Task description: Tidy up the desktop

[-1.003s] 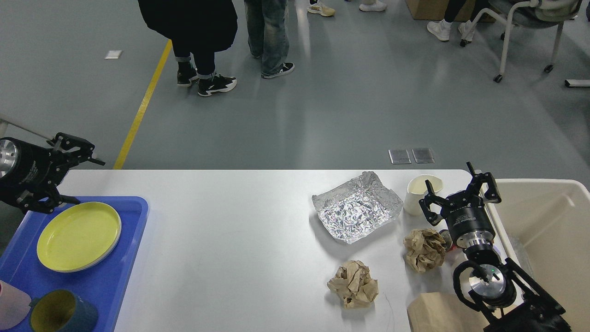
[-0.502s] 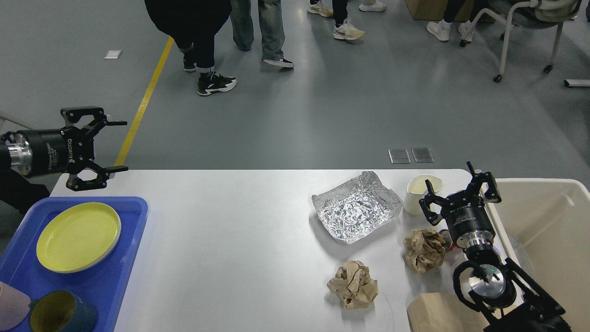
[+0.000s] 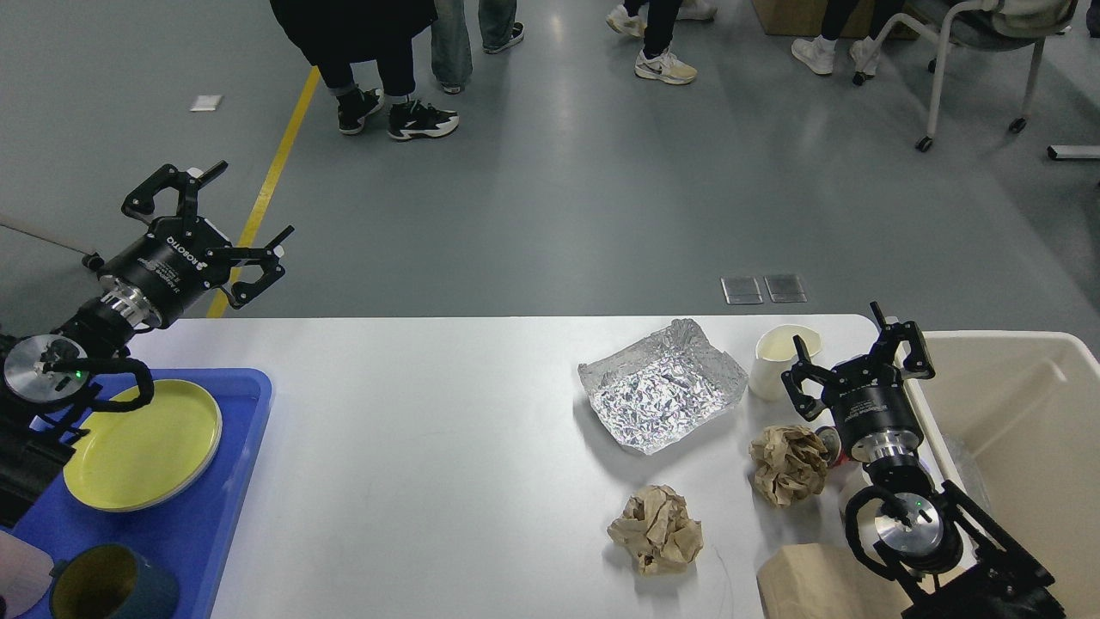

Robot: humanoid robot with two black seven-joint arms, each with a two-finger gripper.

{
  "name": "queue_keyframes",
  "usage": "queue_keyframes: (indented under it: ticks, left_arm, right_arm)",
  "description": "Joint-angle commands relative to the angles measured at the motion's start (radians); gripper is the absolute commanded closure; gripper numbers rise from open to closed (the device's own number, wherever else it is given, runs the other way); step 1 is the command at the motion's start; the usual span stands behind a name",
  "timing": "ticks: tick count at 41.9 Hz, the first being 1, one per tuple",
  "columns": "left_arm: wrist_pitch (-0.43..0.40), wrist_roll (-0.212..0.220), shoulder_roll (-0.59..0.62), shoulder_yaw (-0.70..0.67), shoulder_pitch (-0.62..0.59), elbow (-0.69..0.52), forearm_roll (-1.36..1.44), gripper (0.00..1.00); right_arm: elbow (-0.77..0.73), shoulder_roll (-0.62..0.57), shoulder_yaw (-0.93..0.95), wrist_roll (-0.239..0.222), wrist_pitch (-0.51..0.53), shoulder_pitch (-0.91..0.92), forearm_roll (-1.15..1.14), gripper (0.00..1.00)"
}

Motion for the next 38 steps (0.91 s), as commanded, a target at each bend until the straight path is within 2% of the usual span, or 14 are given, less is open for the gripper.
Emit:
queue_keyframes:
  ticks: [1,5,7,15,38]
  left_arm:
    - [0.021,-0.042,-0.099,-0.246,0.098,-0.042,0.122,0.04]
    - [0.052,-0.042,-0.162,-0.401,0.202,-0.149,0.248,0.04]
    - [0.088,-0.042,-0.249,-0.545,0.306,-0.249,0.375,0.04]
    - [0.11,-0.047,-0.421,-0.724,0.382,-0.303,0.493,0.04]
    - [0.095,-0.04,-0.435,-0.701,0.399,-0.282,0.496,0.04]
  right_arm:
    - [0.0,0.0,0.0,0.0,0.0,0.0,-0.001,0.0]
    - [0.0,-0.001,0.0,0.0,0.0,0.0,0.001,0.0]
    - [0.0,0.0,0.0,0.0,0.0,0.0,-0.001,0.0]
    - [0.0,-0.001,0.0,0.0,0.0,0.0,-0.001,0.0]
    - [0.0,0.0,0.0,0.0,0.0,0.0,-0.001,0.0]
